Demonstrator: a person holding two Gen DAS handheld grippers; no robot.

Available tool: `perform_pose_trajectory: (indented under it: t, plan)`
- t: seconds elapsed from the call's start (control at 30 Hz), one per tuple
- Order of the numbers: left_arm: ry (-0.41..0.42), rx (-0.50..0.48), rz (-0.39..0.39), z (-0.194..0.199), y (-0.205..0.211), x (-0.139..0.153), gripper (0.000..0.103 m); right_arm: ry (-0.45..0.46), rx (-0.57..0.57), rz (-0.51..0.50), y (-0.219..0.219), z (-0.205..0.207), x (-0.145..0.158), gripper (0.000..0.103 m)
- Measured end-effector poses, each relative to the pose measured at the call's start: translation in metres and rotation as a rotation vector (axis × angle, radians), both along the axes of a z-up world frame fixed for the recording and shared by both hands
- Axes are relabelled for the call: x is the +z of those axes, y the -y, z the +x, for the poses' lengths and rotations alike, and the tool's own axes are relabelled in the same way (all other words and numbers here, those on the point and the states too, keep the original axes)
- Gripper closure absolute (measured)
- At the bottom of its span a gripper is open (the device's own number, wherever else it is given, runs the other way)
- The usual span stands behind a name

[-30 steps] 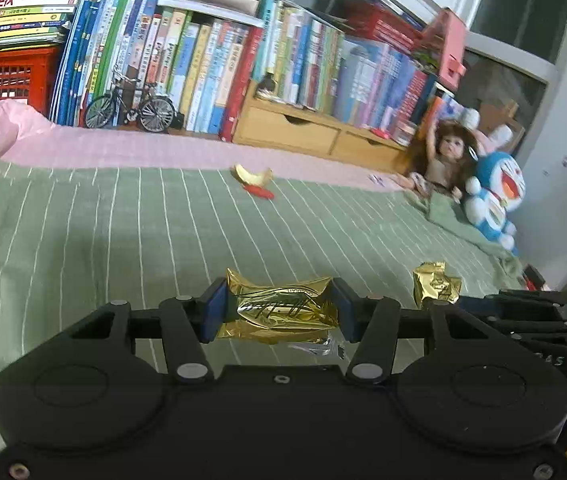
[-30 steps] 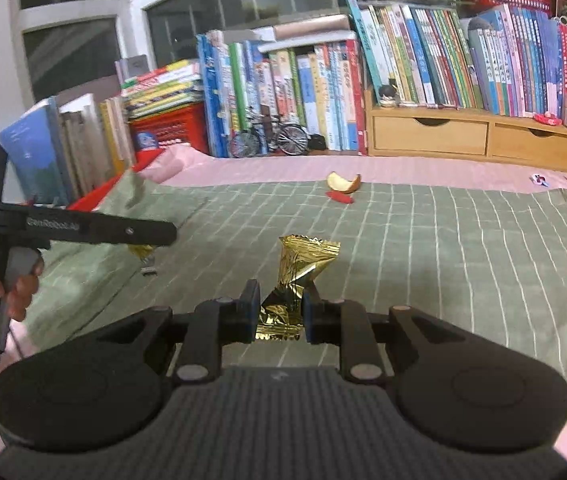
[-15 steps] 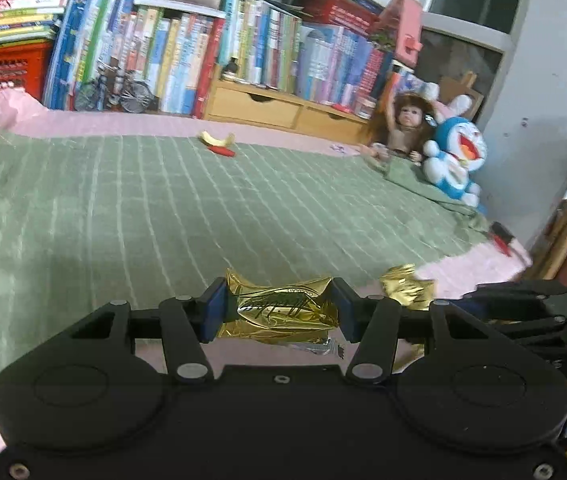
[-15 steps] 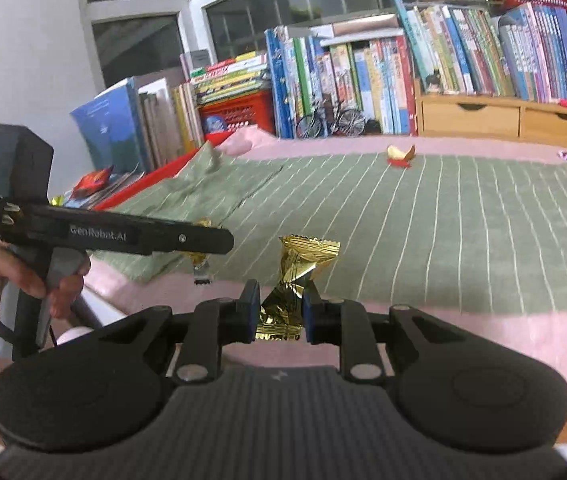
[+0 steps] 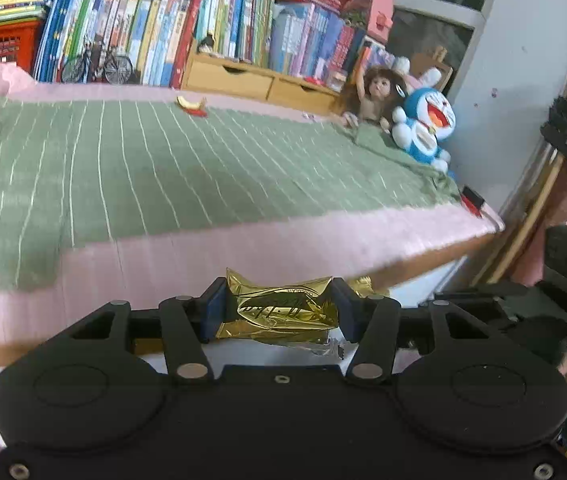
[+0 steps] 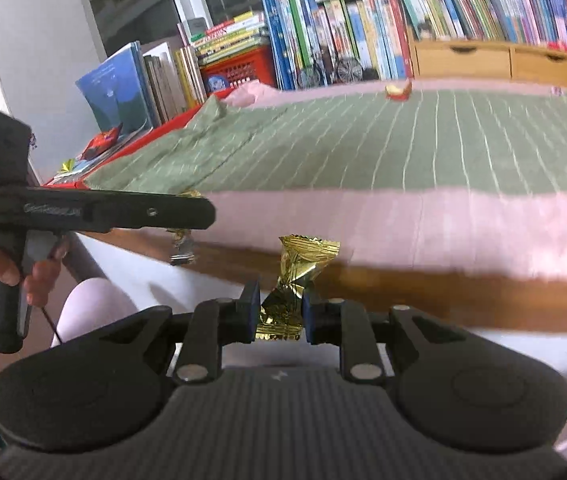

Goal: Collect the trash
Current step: 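Carry both gold foil candies over the bed's wooden edge down toward the bin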

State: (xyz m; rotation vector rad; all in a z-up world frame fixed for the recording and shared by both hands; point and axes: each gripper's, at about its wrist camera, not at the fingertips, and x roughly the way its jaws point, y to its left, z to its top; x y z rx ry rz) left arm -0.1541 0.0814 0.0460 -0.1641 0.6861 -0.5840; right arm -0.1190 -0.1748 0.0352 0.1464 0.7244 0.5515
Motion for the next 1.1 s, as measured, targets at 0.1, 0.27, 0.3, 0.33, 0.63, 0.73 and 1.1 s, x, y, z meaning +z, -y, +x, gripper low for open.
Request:
perform_pose_trajectory:
  t: [0.1,0.27,0.3,0.33,0.63,0.73,1.1]
  plan:
    - [-0.036,-0.02,0.028,-0.01,0.003,-0.014,0.051,-0.029,-0.012,-0.012,-0.001,-0.004,-0.01,0.078]
    - [-0.116,-0.015,0.025,-0.017,0.004,-0.044,0.051,-0.082,-0.004,-0.022,-0.005,-0.013,-0.024,0.078]
    - [-0.13,-0.015,0.026,-0.018,0.004,-0.049,0.051,-0.09,0.0,-0.026,-0.006,-0.015,-0.027,0.078]
    - [-0.147,-0.017,0.027,-0.018,0.004,-0.055,0.051,-0.098,0.003,-0.029,-0.007,-0.017,-0.029,0.078]
    - [-0.285,0.011,0.057,-0.017,0.008,-0.108,0.05,-0.191,0.003,-0.047,-0.01,-0.02,-0.054,0.077]
    - [-0.305,0.027,0.105,-0.016,0.013,-0.125,0.05,-0.222,-0.002,-0.067,-0.012,-0.021,-0.062,0.077]
    - [-0.362,0.027,0.174,-0.009,0.027,-0.154,0.046,-0.257,-0.055,-0.048,-0.015,-0.013,-0.073,0.077]
